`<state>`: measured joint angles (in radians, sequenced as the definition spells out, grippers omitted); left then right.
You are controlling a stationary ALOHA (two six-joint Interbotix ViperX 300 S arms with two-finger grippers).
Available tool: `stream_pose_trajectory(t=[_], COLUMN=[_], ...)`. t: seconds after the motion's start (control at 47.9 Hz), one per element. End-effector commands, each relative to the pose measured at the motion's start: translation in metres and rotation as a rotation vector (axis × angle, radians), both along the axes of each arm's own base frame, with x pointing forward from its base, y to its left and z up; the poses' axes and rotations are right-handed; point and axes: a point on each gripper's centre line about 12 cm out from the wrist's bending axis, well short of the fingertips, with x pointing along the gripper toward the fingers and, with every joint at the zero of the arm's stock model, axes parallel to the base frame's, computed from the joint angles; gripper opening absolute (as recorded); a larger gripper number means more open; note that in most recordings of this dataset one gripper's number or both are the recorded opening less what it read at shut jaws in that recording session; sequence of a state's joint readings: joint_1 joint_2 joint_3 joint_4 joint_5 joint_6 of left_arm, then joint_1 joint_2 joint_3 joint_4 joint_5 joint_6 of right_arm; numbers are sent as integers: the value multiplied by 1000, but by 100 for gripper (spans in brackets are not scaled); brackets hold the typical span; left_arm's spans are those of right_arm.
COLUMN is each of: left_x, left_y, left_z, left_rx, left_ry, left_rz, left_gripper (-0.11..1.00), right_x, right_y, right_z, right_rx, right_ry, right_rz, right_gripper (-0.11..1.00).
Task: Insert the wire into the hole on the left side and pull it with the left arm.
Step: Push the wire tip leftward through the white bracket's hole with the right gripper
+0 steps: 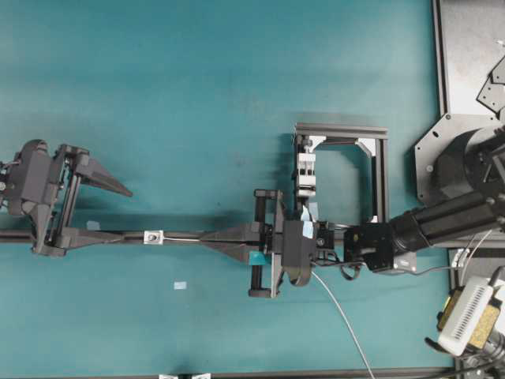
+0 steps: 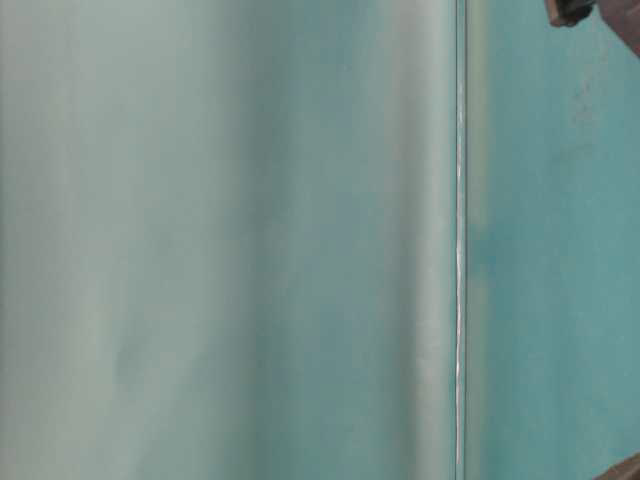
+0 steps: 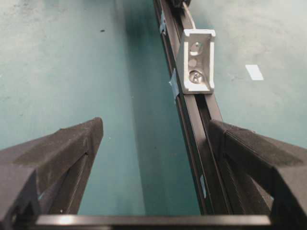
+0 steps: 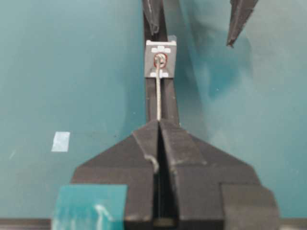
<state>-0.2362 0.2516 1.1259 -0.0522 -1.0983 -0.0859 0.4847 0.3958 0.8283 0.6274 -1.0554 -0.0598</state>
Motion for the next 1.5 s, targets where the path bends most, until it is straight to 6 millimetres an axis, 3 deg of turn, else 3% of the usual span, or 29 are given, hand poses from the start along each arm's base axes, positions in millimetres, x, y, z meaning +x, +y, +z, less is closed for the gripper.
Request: stream_pose_trajectory(t=[0.0, 1.481], left_x=[3, 4], left_y=[-2, -2], left_z=[9, 9], left_rx=[-7, -5], left_ry=[-35, -22], left_rz=[-2, -4], left_gripper=[62, 62], right_x=[2, 33], right_y=[2, -2], right_z=[4, 8], right_rx=[12, -11], right_ry=[-10, -26], right_rz=[-1, -27], right_gripper=[0, 0])
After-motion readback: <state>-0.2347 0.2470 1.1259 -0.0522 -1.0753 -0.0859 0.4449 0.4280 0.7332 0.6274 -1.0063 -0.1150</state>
